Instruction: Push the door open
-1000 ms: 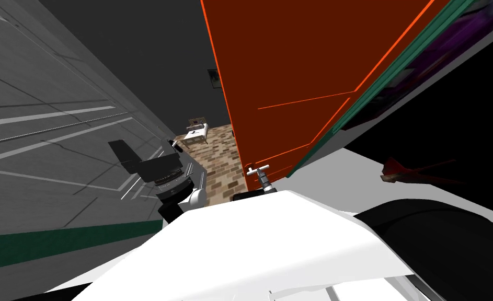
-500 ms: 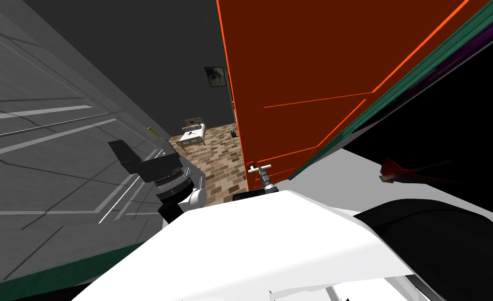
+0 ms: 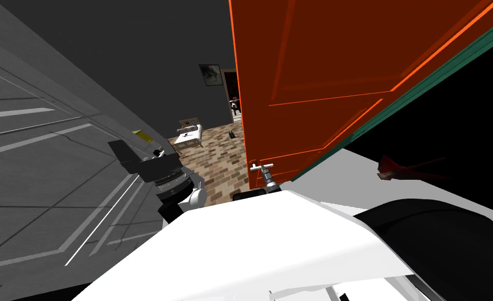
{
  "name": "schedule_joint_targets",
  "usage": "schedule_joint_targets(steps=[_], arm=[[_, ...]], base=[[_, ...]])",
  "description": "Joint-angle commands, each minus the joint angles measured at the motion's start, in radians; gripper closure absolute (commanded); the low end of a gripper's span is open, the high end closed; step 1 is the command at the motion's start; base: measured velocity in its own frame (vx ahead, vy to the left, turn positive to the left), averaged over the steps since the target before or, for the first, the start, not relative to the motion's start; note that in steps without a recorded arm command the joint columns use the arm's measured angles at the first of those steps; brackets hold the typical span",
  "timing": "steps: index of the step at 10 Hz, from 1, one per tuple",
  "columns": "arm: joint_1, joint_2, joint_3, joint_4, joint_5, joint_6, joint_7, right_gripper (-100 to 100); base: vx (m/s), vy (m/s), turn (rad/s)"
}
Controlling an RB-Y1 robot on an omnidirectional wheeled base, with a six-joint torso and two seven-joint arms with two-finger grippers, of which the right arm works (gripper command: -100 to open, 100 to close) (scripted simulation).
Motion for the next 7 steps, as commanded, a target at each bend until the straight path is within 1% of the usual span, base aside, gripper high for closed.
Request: schedule_joint_targets(steps=[1, 4, 5, 7], arm=[[-0.011, 0.007, -0.031, 0.009, -0.008, -0.006, 0.002, 100], [-0.023, 0.022, -0.071, 0.013, -0.023, 0.003, 0.005, 100], [-0.025, 0.025, -0.079, 0.013, -0.026, 0.005, 0.005, 100], [-0.035, 0.039, -0.109, 0.016, -0.037, 0.011, 0.007, 100]], base=[[0.128, 0.087, -0.088], [0.138, 0.126, -0.105], [0.135, 0.102, -0.078], [0.143, 0.099, -0.121]])
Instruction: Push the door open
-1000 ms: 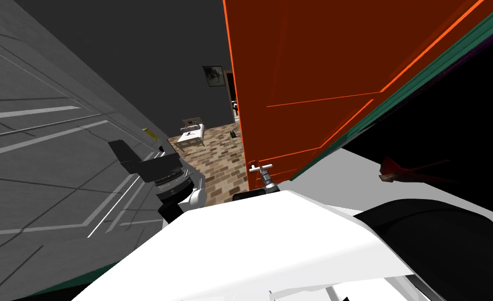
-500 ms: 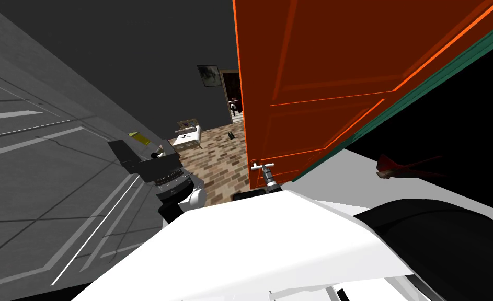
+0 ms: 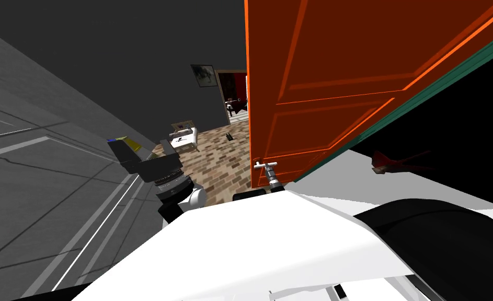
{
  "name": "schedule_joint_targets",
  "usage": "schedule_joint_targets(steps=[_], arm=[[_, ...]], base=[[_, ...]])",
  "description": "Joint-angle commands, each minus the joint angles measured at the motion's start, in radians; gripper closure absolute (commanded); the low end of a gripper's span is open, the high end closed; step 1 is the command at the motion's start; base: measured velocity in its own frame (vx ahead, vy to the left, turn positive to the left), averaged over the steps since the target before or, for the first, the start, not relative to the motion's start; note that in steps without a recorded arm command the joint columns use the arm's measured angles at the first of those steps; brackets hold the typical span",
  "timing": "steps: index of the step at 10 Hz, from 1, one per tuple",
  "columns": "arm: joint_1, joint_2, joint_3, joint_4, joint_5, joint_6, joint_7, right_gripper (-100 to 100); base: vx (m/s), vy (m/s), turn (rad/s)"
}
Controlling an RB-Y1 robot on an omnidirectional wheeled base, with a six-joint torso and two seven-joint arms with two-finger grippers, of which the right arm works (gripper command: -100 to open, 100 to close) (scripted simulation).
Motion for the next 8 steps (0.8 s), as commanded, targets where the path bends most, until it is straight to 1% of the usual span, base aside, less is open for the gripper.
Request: schedule_joint_targets(steps=[1, 5, 7, 8], arm=[[-0.012, 0.008, -0.029, 0.004, -0.008, -0.006, 0.003, 100], [-0.026, 0.035, -0.078, 0.009, -0.025, 0.004, 0.007, 100], [-0.031, 0.046, -0.094, 0.010, -0.031, 0.008, 0.008, 100], [-0.033, 0.051, -0.100, 0.011, -0.034, 0.009, 0.009, 100]], base=[[0.130, 0.107, -0.071], [0.168, 0.120, -0.101], [0.185, 0.106, -0.069], [0.179, 0.063, -0.056]])
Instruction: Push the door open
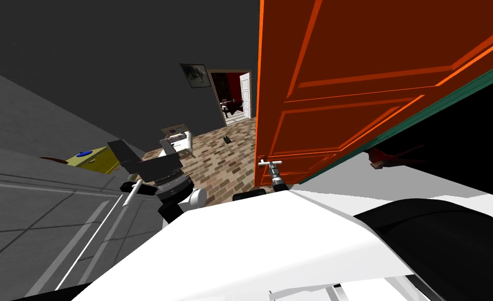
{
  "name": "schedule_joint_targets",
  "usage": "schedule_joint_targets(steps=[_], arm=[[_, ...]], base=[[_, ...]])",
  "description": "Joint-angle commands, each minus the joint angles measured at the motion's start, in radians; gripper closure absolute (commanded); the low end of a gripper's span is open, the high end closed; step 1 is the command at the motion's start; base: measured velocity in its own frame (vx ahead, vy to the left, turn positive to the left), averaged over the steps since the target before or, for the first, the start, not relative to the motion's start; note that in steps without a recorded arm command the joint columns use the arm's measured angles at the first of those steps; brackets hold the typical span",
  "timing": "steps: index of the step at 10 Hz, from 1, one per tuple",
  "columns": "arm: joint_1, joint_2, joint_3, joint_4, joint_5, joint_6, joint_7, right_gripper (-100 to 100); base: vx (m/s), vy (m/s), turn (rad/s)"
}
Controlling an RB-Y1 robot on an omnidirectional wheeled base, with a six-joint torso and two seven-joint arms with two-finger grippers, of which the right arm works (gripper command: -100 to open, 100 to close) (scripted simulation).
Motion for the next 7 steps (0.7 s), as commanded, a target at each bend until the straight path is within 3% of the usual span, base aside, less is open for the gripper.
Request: schedule_joint_targets(steps=[1, 4, 7], arm=[[0.000, 0.000, 0.000, 0.000, 0.000, 0.000, 0.000, 100], [0.000, -0.011, -0.032, -0.003, -0.011, -0.002, 0.005, 100], [0.003, -0.007, -0.063, -0.004, -0.023, -0.003, 0.010, 100]], base=[[0.086, 0.016, -0.023], [0.176, 0.044, -0.065], [0.186, 0.071, -0.085]])
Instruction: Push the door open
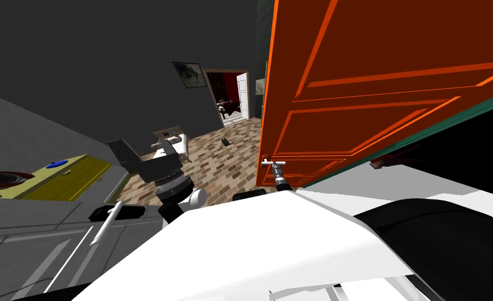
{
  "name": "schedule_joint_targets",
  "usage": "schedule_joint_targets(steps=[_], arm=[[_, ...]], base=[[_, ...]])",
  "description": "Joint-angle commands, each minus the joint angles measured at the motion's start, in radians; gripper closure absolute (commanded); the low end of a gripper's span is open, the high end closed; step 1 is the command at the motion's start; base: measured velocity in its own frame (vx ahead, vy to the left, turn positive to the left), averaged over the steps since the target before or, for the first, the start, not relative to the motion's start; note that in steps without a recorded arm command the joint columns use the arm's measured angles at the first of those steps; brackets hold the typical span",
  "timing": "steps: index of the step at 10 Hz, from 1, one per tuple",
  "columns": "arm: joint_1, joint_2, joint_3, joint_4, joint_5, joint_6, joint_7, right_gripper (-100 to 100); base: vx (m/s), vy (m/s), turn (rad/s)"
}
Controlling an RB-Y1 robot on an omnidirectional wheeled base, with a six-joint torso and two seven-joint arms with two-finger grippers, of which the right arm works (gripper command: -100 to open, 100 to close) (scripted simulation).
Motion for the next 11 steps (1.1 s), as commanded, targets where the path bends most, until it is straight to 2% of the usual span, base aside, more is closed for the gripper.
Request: schedule_joint_targets(steps=[1, 3, 6, 7, 8, 11], arm=[[0.003, 0.008, -0.021, -0.009, -0.006, -0.002, 0.005, 100], [0.004, 0.023, -0.042, -0.009, -0.013, -0.002, 0.009, 100], [0.007, 0.061, -0.071, -0.010, -0.024, -0.003, 0.013, 100], [0.009, 0.053, -0.069, -0.010, -0.023, 0.002, 0.013, 100], [0.009, 0.026, -0.089, -0.011, -0.033, 0.000, 0.013, 100], [0.011, 0.004, -0.116, -0.011, -0.048, -0.003, 0.013, 100]], base=[[0.203, 0.056, -0.082], [0.207, 0.093, -0.087], [0.204, 0.061, -0.086], [0.081, 0.012, -0.031], [0.132, 0.017, -0.069], [0.202, 0.042, -0.087]])
